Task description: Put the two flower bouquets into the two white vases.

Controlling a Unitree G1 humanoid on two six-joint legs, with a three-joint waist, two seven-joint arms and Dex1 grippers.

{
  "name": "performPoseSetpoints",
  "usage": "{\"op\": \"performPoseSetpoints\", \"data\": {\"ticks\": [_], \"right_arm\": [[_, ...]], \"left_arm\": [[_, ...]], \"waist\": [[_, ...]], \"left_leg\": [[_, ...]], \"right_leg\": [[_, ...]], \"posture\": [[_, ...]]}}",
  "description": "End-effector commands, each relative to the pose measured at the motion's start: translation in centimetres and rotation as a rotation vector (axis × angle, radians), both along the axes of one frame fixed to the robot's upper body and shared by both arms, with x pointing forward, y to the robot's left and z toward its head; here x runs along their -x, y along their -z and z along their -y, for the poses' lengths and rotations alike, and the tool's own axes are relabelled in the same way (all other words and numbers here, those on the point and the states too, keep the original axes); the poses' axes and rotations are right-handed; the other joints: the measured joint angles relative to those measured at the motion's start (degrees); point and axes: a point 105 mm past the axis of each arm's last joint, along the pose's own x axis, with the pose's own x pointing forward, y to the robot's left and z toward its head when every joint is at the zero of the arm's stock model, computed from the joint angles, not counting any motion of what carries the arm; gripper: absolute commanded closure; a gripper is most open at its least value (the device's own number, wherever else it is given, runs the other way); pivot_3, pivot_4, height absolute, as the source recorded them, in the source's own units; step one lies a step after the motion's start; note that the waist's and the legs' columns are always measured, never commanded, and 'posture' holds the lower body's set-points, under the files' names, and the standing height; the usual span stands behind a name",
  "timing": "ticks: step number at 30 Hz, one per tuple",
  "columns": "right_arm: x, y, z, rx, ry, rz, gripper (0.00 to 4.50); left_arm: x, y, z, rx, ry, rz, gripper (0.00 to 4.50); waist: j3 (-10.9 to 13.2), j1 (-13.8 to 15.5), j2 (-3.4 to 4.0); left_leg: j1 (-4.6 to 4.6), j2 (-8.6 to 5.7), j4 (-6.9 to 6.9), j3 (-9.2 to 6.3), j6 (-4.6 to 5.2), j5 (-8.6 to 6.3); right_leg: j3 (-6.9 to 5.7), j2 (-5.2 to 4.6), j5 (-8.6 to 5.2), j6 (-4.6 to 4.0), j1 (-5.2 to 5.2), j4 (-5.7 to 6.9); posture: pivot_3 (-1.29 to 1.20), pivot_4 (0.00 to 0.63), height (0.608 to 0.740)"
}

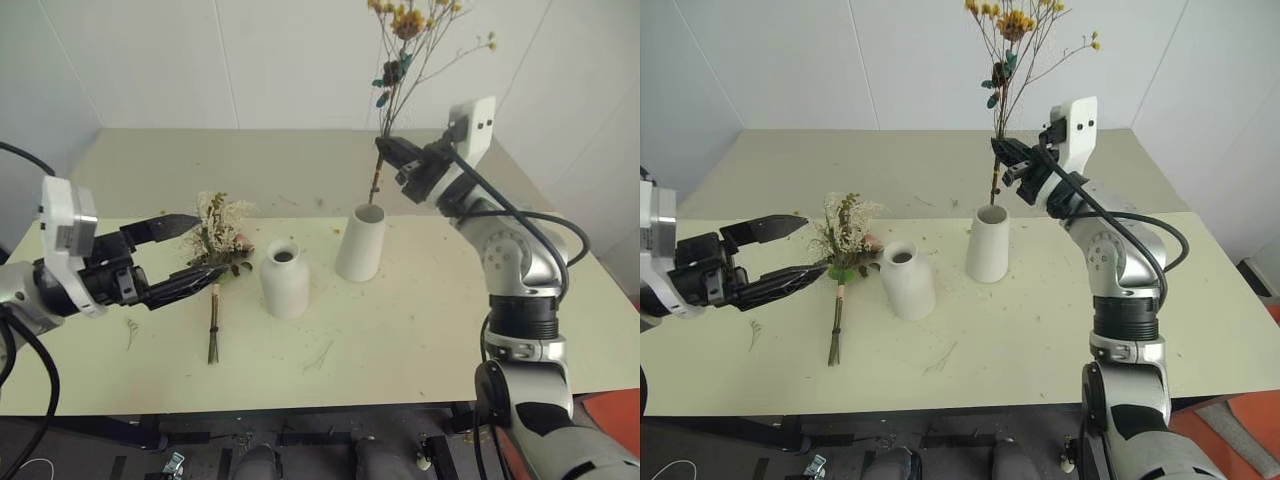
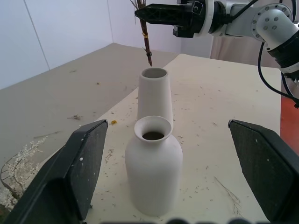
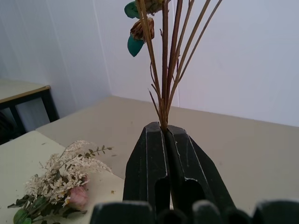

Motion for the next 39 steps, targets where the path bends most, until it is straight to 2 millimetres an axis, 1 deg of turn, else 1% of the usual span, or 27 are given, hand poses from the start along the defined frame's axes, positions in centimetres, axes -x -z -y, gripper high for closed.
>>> {"op": "performPoseSetpoints", "data": {"ticks": [1, 4, 5, 9, 10, 12, 15, 17, 18, 20, 23, 24, 26, 27, 29, 32, 36, 39], "right_arm": [[0.9, -0.4, -0.4, 0.019, -0.019, 0.057, 4.47], [0.8, 1.1, -0.8, 0.045, -0.018, 0.044, 4.47], [0.6, 1.5, -0.7, 0.053, -0.007, 0.042, 4.23], [0.1, 1.8, -0.5, 0.055, 0.037, 0.048, 3.08], [0.2, 1.8, -0.3, 0.059, 0.043, 0.050, 2.67], [0.4, 2.0, 0.0, 0.080, 0.048, 0.055, 2.09], [1.2, 2.4, 0.9, 0.114, 0.044, 0.056, 1.05], [2.2, 3.0, 1.7, 0.171, 0.013, 0.044, 0.33], [2.9, 3.3, 2.1, 0.202, -0.008, 0.031, 0.05], [4.2, 4.0, 2.8, 0.273, -0.062, -0.002, 0.05], [6.2, 4.8, 3.9, 0.403, -0.140, -0.042, 0.05], [6.6, 4.8, 4.2, 0.427, -0.151, -0.053, 0.05], [6.9, 4.9, 4.5, 0.444, -0.161, -0.064, 0.05], [7.3, 4.6, 4.5, 0.467, -0.191, -0.055, 0.05], [7.9, 4.1, 4.4, 0.489, -0.248, -0.033, 0.05], [9.0, 3.2, 3.6, 0.506, -0.345, 0.017, 0.05], [10.0, 2.1, 2.4, 0.491, -0.420, 0.074, 0.05], [10.6, 1.9, 2.1, 0.495, -0.451, 0.096, 0.05]], "left_arm": [[0.5, -0.9, 0.2, -0.004, 0.008, 0.047, 0.00], [0.5, -0.9, 0.2, -0.004, 0.008, 0.047, 0.00], [0.5, -0.9, 0.2, -0.005, 0.008, 0.046, 0.00], [0.5, -0.9, 0.2, -0.008, 0.009, 0.043, 0.00], [0.5, -1.0, 0.2, -0.009, 0.010, 0.042, 0.00], [0.6, -0.9, 0.1, -0.012, 0.008, 0.041, 0.00], [0.5, -0.9, 0.0, -0.013, -0.003, 0.039, 0.00], [0.5, -0.6, -0.3, -0.020, -0.030, 0.028, 0.00], [0.3, -0.3, -0.6, -0.035, -0.061, 0.015, 0.00], [-0.2, 0.6, -1.3, -0.077, -0.146, -0.027, 0.00], [-1.4, 3.3, -3.1, -0.193, -0.336, -0.197, 0.00], [-1.7, 4.1, -3.5, -0.215, -0.383, -0.256, 0.00], [-1.9, 4.7, -3.9, -0.231, -0.426, -0.311, 0.00], [-2.4, 5.7, -4.2, -0.263, -0.477, -0.390, 0.00], [-3.1, 7.2, -4.8, -0.305, -0.561, -0.537, 0.00], [-4.4, 9.2, -4.9, -0.335, -0.662, -0.653, 0.00], [-5.8, 11.5, -5.2, -0.388, -0.801, -0.737, 0.00], [-6.4, 12.5, -5.1, -0.394, -0.822, -0.767, 0.00]], "waist": [[0.0, 0.0, 0.00], [0.0, 0.0, 0.00], [0.0, 0.0, 0.00], [0.0, -0.1, 0.00], [0.0, -0.1, 0.01], [0.0, -0.1, 0.00], [0.0, 0.1, 0.00], [0.0, 0.4, 0.01], [0.0, 0.4, 0.01], [0.0, 0.3, 0.01], [0.0, 0.2, 0.00], [0.0, 0.2, -0.01], [0.0, -0.1, -0.01], [0.0, -0.2, -0.01], [0.0, 0.0, -0.03], [0.0, 0.1, -0.03], [0.0, 0.1, -0.08], [0.1, 0.0, -0.09]], "left_leg": [[0.00, 0.00, 0.00, 0.00, 0.00, 0.00], [0.00, 0.00, 0.00, 0.00, 0.00, 0.00], [-0.01, 0.00, 0.00, 0.00, 0.00, 0.00], [0.00, 0.00, 0.00, 0.00, 0.00, 0.00], [0.00, 0.00, 0.00, 0.00, 0.00, 0.00], [-0.01, 0.00, 0.00, 0.00, 0.00, 0.00], [-0.02, 0.00, 0.00, 0.00, 0.00, 0.00], [-0.04, -0.01, 0.00, -0.01, 0.00, 0.00], [-0.06, -0.02, 0.00, -0.01, 0.00, 0.00], [-0.06, -0.01, 0.00, -0.01, 0.00, 0.00], [0.01, -0.01, -0.02, -0.01, 0.00, 0.00], [0.05, 0.00, -0.02, -0.02, 0.00, 0.00], [0.22, -0.01, -0.02, -0.01, 0.00, 0.00], [0.25, 0.00, -0.02, 0.00, 0.00, 0.00], [0.26, 0.00, -0.02, -0.01, 0.00, 0.00], [0.26, -0.02, -0.01, -0.06, 0.01, 0.00], [0.11, -0.07, -0.01, -0.09, 0.00, 0.00], [0.02, -0.07, -0.01, -0.13, 0.00, 0.00]], "right_leg": [[0.00, 0.00, 0.00, 0.00, 0.00, 0.00], [0.00, 0.01, 0.00, 0.00, 0.00, -0.01], [0.00, 0.01, 0.00, 0.00, 0.00, -0.01], [0.00, 0.01, 0.00, 0.00, -0.01, 0.00], [0.00, 0.01, 0.00, 0.00, -0.01, 0.00], [0.00, 0.01, 0.00, 0.00, -0.01, -0.01], [0.00, 0.01, 0.00, 0.00, -0.01, -0.02], [-0.02, -0.01, 0.00, 0.00, -0.01, -0.04], [-0.02, -0.02, 0.00, 0.00, -0.01, -0.06], [-0.02, -0.03, -0.01, 0.01, 0.00, -0.07], [-0.02, -0.01, -0.01, 0.01, 0.03, -0.05], [-0.02, -0.01, -0.02, 0.01, 0.06, -0.05], [0.00, -0.01, -0.03, 0.02, 0.20, -0.04], [0.03, 0.01, -0.03, 0.03, 0.20, -0.04], [0.04, 0.04, -0.04, 0.03, 0.20, 0.00], [0.04, 0.08, -0.03, 0.03, 0.23, -0.01], [0.04, 0.04, -0.01, 0.05, 0.14, -0.04], [0.03, 0.05, 0.00, 0.03, 0.05, -0.04]], "posture": [[0.00, 0.150, 0.740], [0.00, 0.150, 0.740], [0.00, 0.150, 0.740], [0.00, 0.150, 0.740], [0.00, 0.150, 0.740], [0.00, 0.150, 0.740], [0.00, 0.150, 0.740], [0.00, 0.150, 0.740], [0.00, 0.150, 0.740], [0.00, 0.150, 0.740], [0.00, 0.150, 0.740], [0.00, 0.150, 0.740], [0.00, 0.150, 0.740], [0.00, 0.150, 0.740], [0.00, 0.150, 0.740], [0.00, 0.150, 0.740], [0.00, 0.150, 0.740], [0.00, 0.150, 0.740]]}}
